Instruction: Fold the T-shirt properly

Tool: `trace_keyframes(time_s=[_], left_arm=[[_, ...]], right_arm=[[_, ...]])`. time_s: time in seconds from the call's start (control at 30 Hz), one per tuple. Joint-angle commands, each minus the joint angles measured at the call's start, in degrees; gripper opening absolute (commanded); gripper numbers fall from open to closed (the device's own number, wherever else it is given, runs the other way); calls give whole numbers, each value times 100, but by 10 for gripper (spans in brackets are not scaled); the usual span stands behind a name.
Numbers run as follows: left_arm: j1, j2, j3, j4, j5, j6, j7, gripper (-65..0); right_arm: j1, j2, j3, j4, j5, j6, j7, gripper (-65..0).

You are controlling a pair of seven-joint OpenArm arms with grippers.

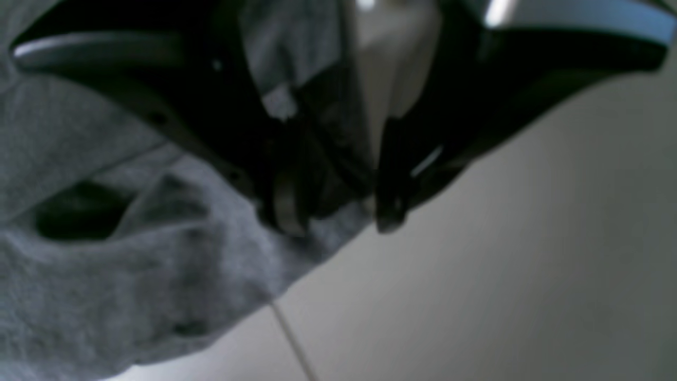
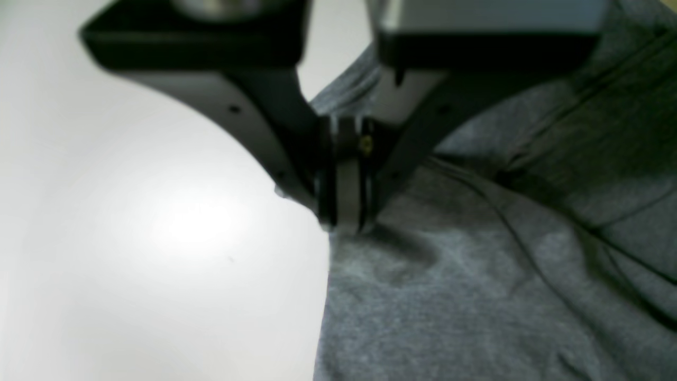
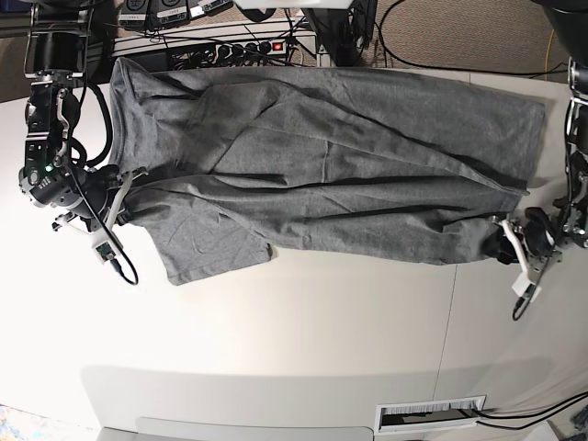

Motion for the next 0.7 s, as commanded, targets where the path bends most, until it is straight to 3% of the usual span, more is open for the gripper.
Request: trace_keyframes(time_s=[0.0,0.2,0.27,0.33,0.47,0.67], left_arm=[[-116,-46,-59,59,-98,-15,-92,-418],[9,140,-59,59,354,-13,-348,-432],[2,118,-59,61,352,-9,-354,-519],[-37,85,-59,61,348,-11,-391,-650],[-175,2,-59,85,151,-22,-428,-650],[-348,-269,-61,387,-645,-535,61,-650]], right_arm=[[107,118,52,85,28,-13,103,-650],[107,118,52,85,28,-13,90,-650],[109,118,52,85,28,-13,94,-650],[109,118,52,85,28,-13,105,-650],[109,118,52,85,28,-13,146,-650],[109,118,52,85,28,-13,146,-650]])
